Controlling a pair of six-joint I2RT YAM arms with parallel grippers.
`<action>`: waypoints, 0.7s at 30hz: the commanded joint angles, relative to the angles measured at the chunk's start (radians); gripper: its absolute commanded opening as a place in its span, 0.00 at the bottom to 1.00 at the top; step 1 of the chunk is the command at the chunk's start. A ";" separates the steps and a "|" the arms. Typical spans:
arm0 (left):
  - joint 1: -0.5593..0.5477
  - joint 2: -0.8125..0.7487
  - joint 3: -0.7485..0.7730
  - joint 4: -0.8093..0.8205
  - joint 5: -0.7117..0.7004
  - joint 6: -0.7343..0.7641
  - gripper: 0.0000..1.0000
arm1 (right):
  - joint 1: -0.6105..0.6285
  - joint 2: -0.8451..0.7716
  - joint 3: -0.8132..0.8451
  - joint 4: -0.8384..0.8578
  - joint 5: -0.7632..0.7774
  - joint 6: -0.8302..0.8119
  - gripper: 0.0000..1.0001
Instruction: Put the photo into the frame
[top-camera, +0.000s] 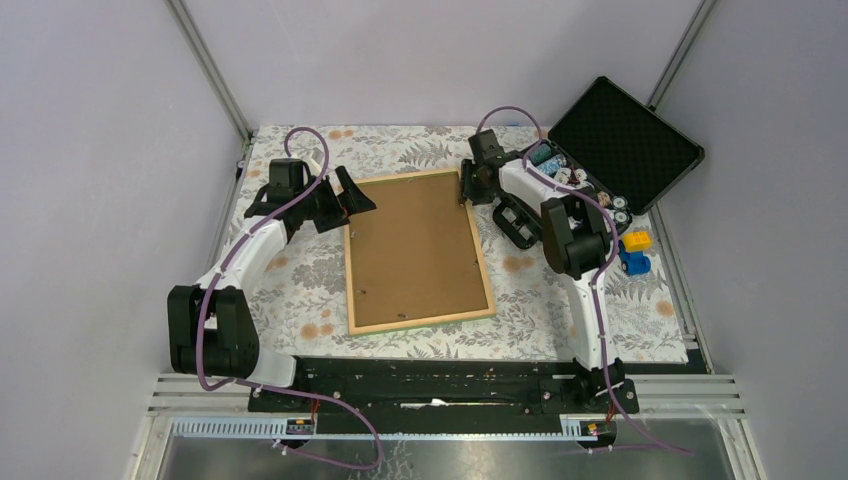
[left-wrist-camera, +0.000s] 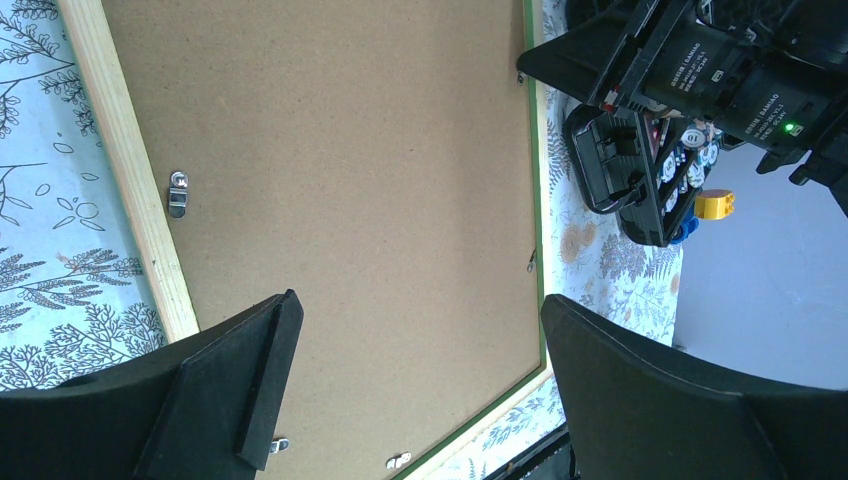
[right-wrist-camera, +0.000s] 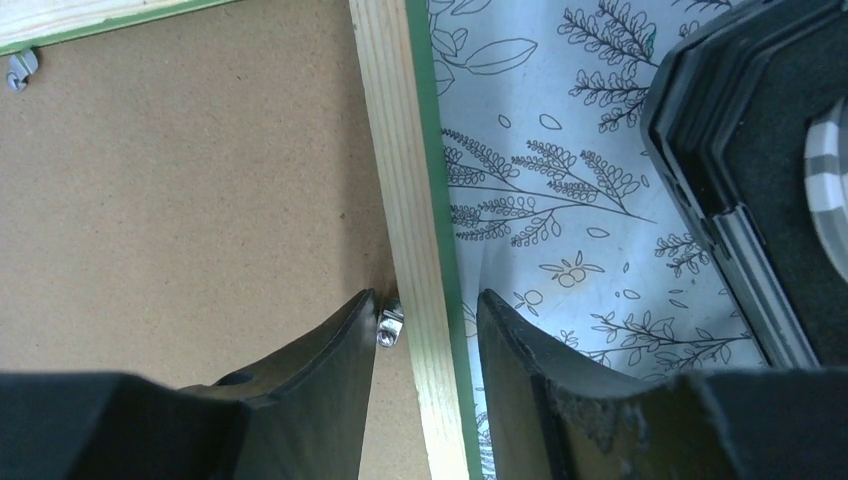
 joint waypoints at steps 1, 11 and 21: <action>-0.004 -0.041 0.016 0.046 0.015 0.002 0.99 | -0.001 0.034 0.044 -0.025 0.035 -0.012 0.48; -0.004 -0.042 0.016 0.045 0.017 0.003 0.99 | -0.004 0.062 0.028 -0.028 0.037 0.055 0.27; -0.004 -0.044 0.016 0.045 0.018 0.004 0.99 | -0.002 0.011 -0.018 0.015 0.019 0.120 0.00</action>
